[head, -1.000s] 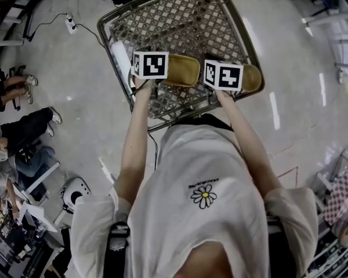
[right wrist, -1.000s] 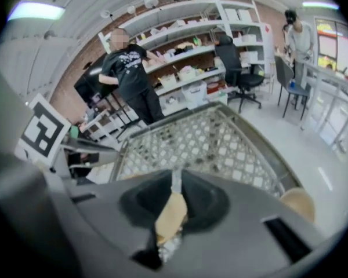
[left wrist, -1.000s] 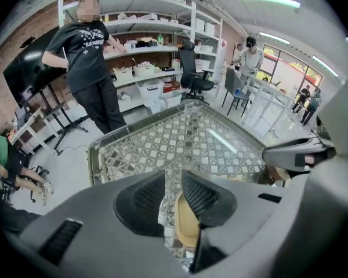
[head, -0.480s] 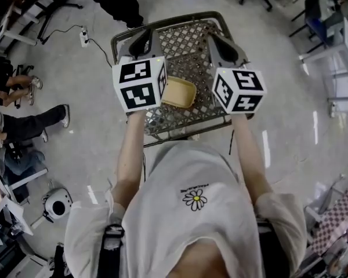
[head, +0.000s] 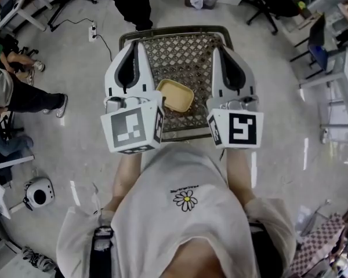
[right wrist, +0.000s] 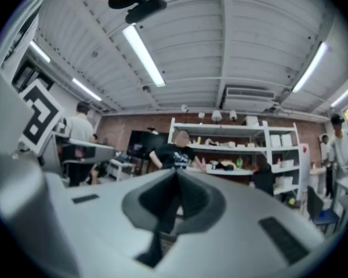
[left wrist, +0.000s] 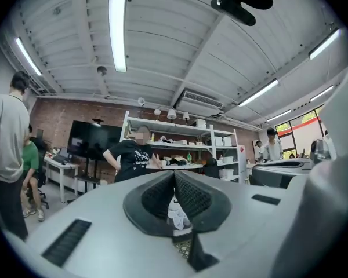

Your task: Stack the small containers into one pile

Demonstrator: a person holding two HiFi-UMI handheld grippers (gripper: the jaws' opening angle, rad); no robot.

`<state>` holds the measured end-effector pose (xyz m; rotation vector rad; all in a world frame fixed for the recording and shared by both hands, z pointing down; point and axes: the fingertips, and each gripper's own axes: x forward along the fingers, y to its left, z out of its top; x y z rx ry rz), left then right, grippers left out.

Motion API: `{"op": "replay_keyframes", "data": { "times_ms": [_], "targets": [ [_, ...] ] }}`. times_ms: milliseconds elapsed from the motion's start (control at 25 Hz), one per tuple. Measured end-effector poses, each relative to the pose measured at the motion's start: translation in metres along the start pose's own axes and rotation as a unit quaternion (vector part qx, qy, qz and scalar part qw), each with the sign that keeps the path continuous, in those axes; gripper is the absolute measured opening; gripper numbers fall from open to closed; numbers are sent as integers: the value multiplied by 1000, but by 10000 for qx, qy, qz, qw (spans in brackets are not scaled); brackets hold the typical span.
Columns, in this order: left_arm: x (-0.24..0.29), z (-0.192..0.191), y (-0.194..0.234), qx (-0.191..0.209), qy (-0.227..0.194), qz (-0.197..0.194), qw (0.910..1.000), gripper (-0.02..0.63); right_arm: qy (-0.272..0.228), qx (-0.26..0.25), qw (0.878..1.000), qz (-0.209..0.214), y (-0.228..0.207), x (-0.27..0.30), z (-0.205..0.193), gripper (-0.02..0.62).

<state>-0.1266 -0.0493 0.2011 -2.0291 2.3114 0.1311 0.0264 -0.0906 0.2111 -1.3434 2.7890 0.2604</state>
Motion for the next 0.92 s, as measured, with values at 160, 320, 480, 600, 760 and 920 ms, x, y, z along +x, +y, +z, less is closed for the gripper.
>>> {"op": "replay_keyframes", "data": {
  "times_ms": [160, 320, 480, 600, 760, 920],
  "targets": [
    [-8, 3, 7, 14, -45, 114, 9999, 28, -19, 54, 10000, 23, 7, -4, 0, 31],
    [-11, 8, 3, 95, -110, 128, 9998, 28, -54, 59, 10000, 36, 7, -8, 3, 31],
    [-12, 9, -2, 180, -88, 122, 9997, 28, -76, 88, 9999, 18, 6, -10, 5, 31],
    [-12, 8, -4, 221, -84, 104, 9997, 28, -78, 116, 9999, 16, 4, -10, 4, 31],
    [-12, 6, -2, 228, -39, 168, 9996, 28, -91, 146, 9998, 32, 3, -11, 4, 31],
    [-12, 7, 0, 266, -17, 204, 9994, 28, -106, 176, 9998, 62, 4, -11, 6, 31]
  ]
}}
